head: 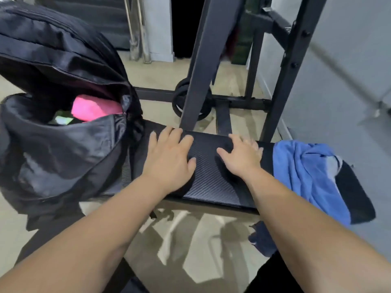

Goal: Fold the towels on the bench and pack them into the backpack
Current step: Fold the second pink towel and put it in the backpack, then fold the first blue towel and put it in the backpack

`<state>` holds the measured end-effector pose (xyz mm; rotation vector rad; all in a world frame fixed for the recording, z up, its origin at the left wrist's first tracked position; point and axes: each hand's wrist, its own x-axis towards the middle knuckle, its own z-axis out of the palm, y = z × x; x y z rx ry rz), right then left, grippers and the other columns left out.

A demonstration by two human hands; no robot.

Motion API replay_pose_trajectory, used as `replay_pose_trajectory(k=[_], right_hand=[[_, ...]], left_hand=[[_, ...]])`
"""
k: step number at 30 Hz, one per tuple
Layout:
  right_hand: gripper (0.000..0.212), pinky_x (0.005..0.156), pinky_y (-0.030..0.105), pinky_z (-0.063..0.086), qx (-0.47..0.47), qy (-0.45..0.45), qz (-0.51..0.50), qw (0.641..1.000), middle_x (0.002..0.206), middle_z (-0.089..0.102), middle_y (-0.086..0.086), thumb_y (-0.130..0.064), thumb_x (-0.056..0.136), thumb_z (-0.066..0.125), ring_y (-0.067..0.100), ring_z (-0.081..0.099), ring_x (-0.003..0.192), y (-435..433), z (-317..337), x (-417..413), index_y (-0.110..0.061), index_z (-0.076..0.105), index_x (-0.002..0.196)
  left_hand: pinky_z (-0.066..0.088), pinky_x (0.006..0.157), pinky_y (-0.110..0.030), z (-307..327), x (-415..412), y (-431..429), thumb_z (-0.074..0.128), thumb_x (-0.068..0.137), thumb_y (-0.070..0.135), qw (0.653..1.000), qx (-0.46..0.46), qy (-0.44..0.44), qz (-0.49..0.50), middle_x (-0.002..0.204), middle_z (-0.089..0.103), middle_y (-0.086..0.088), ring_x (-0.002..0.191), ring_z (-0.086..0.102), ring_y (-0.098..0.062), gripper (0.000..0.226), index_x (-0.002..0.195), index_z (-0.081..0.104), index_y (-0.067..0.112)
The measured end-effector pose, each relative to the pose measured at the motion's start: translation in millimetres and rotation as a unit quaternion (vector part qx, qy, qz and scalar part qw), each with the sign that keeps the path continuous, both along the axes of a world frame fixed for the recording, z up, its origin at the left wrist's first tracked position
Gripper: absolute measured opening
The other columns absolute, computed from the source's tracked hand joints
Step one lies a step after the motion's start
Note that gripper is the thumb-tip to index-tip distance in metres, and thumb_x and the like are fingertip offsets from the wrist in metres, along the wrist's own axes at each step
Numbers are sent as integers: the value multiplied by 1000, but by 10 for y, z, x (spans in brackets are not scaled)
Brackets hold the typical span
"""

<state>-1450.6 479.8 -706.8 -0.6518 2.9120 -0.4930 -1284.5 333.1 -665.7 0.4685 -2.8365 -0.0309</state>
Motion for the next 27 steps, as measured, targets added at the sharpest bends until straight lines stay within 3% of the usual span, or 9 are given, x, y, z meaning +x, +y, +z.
replay_pose_trajectory(k=[4,7,10,15,20,25,27], right_hand=[[75,116,71,-4,98,-19,-130,986,168,3,14,-71,91,42,42,-8,153,939,-165,-260,-33,30,155],[79,116,70,-5,162,-45,-154,974,168,-10,14,-78,90,31,46,-11,152,1482,-324,-296,-35,24,156],[71,121,60,-4,180,7,-119,976,169,-6,11,-71,97,25,40,-6,154,1733,-499,-256,-34,23,157],[63,123,44,16,118,66,-18,991,164,29,5,-55,103,34,31,15,153,1782,-537,-244,-14,44,150],[55,120,35,23,7,38,130,991,147,54,5,-46,102,46,28,34,147,1759,-535,-181,-8,58,139],[34,109,19,30,-206,-14,168,964,143,55,5,-15,101,55,17,47,133,1710,-449,28,-8,63,133],[36,110,26,36,-238,10,142,961,144,53,5,-9,98,55,15,47,132,1744,-484,13,-9,63,132]], left_hand=[[20,117,-58,-270,-346,590,49,92,57,989,35,-129,-59,152,34,-5,146,22,-32,57,140,38,28],[22,116,-57,-414,-495,885,46,93,62,979,39,-183,-86,151,33,-4,143,26,-32,59,142,35,31],[24,115,-56,-488,-582,1078,47,92,63,974,40,-198,-103,149,35,-3,139,31,-31,60,142,35,32],[32,112,-51,-519,-633,1241,50,91,63,972,70,-194,-117,150,37,-1,134,38,-30,63,145,35,33],[36,108,-46,-538,-634,1328,53,93,56,977,101,-152,-111,154,35,0,136,39,-30,64,149,34,32],[23,119,-54,-652,-660,1426,49,97,54,963,108,-189,-160,168,9,6,151,20,-23,75,160,15,30],[15,121,-57,-709,-662,1489,47,98,53,952,100,-216,-191,169,2,9,154,12,-20,76,160,11,30]])
